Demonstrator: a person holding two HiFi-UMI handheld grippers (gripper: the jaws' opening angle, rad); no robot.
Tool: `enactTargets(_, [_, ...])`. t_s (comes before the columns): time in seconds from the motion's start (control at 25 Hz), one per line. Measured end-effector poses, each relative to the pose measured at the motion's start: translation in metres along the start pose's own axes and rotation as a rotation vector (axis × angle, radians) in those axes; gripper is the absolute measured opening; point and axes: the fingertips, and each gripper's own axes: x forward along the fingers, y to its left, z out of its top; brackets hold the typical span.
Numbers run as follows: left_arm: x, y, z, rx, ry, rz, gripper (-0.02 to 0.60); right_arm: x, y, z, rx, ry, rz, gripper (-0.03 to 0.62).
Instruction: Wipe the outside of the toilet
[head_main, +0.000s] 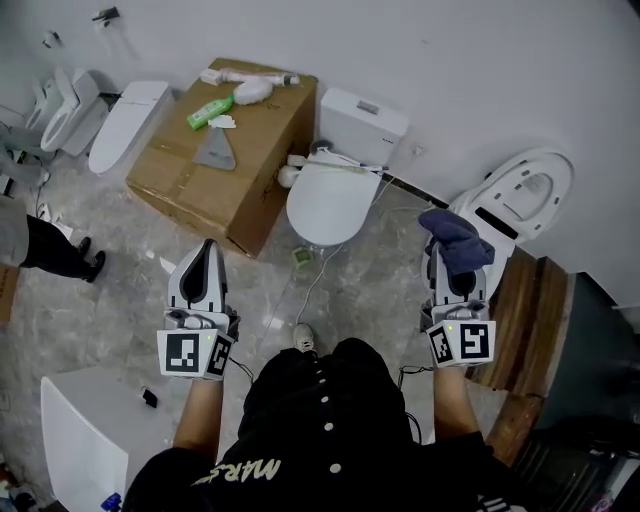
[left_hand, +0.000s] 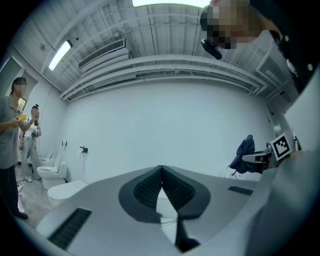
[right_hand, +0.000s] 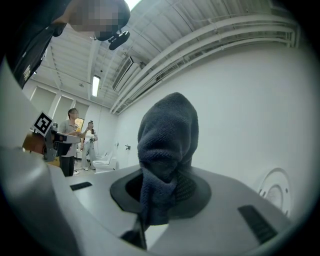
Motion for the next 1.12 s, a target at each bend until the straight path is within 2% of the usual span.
enactTargets(0.28, [0.008, -0.014, 0.014, 0.029, -0.036, 0.017, 0.009, 0.010, -0.010, 0.014, 0.009, -0.054, 0.021, 0.069])
enactTargets(0.76, [0.010, -0.010, 0.018, 0.033, -0.069, 0.125, 0.009, 0.021, -0.050, 0.020, -0.016, -0.088, 0.025, 0.067])
enactTargets(1.12, [0.023, -0.023, 0.016, 0.041, -0.062, 0.114, 0.009, 0.033, -0.055, 0.013, -0.003, -0.073, 0.043, 0.067])
